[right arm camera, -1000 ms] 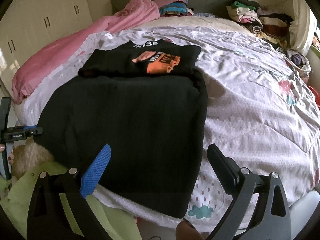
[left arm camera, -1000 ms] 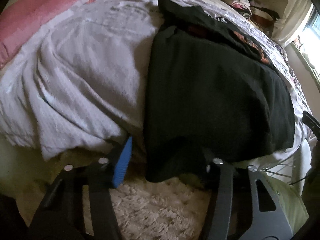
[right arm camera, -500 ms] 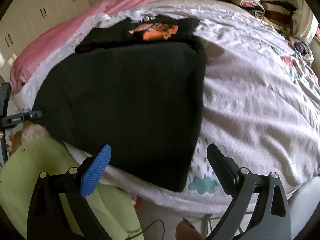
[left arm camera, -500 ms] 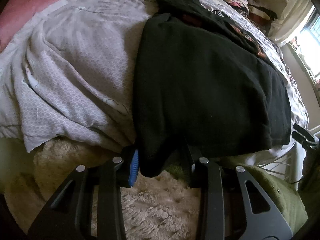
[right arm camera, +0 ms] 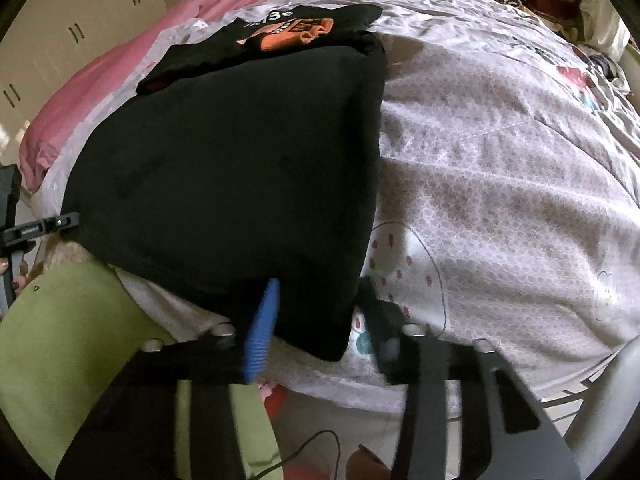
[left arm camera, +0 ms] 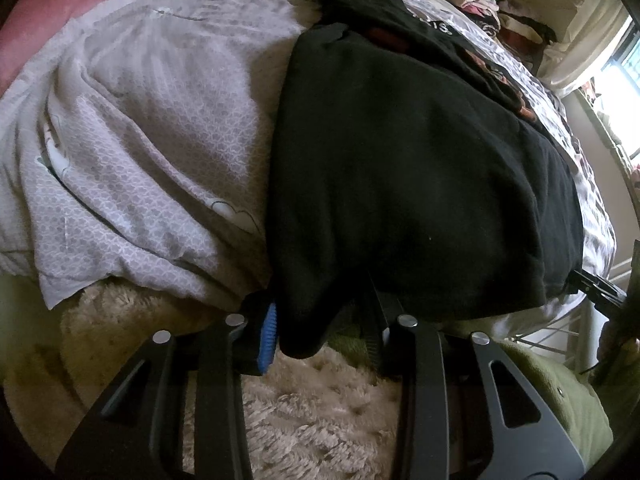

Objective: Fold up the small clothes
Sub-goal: 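Lift the hem with both tools and fold it toward the IKISS collar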

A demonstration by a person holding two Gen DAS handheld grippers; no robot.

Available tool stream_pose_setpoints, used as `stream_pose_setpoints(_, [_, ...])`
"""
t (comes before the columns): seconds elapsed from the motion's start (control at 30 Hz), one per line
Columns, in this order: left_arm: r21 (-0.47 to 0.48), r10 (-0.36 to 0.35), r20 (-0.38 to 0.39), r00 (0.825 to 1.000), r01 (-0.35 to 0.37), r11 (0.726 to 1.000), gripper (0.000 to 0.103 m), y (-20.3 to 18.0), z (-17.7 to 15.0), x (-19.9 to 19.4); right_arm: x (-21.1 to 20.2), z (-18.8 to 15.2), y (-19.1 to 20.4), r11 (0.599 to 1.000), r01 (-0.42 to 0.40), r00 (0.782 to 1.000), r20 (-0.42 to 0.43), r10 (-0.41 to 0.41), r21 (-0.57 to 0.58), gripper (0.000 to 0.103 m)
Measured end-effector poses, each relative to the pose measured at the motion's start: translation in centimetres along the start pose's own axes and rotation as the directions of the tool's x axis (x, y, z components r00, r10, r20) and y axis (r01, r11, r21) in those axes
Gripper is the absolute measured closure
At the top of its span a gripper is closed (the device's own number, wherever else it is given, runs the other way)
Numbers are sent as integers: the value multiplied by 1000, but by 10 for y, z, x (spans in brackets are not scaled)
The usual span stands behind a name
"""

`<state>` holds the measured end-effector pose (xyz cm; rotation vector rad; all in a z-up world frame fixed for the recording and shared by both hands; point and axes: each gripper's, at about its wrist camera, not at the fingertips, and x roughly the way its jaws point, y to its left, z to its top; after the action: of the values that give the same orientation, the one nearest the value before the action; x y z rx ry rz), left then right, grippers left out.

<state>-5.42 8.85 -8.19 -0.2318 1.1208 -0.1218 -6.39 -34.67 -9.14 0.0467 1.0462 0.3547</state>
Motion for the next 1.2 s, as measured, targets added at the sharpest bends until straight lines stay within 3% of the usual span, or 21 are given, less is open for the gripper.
stream_pose_setpoints(0.07, [4,3,4,1000,-3,1000,87,-1,0,-1,-1,-1,2,1000,-15,1000,-3,15,-17,90])
stream_pose_setpoints(0.13, [12,7,10,1000,-7,1000,94,-3,2,-5,-5,0,5,999,-19,1000,6,19,-29,94])
stream_pose_setpoints(0.3, [10,-17,55,998,16,1000,99,-3,6,-27,-28,10,5,996,-79,994,67,81,-35,95])
stream_pose_setpoints(0.5, [21,-40,127,991,38,999,99,-7,18,-60,-71,33,1,993,-107,971,209,116,-53,96])
stream_pose_setpoints(0.83, [20,-74,247,966,71,997,100,-19,58,-108,-115,68,1,993,-98,913,390,118,-72,96])
stream_pose_setpoints(1.2, [20,-54,324,944,50,999,100,-30,109,-129,-130,106,-10,995,-95,866,492,92,-17,96])
